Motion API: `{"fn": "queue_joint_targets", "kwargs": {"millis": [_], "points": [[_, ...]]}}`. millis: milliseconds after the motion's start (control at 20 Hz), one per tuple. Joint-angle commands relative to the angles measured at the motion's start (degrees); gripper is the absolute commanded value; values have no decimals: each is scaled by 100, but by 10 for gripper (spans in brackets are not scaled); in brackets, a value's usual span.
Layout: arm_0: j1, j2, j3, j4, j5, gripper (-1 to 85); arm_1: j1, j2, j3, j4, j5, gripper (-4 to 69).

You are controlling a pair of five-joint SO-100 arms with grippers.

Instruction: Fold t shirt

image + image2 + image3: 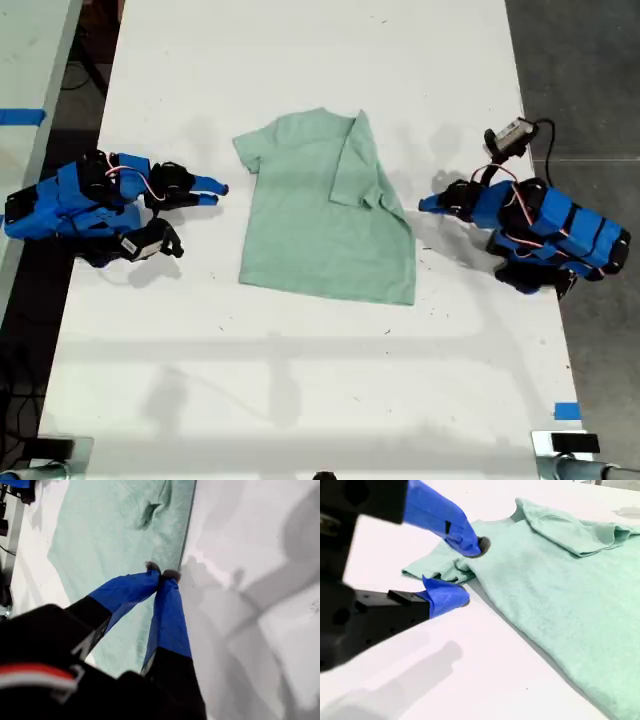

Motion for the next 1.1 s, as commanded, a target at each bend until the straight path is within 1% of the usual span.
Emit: {"fn": "queue_joint_targets", "kwargs": {"millis": [0, 1050], "points": [[-44, 35, 9, 18, -105, 123, 26, 35, 352, 62, 79, 20], [-44, 35, 9, 18, -105, 123, 18, 35, 352, 105, 158, 20]]}}
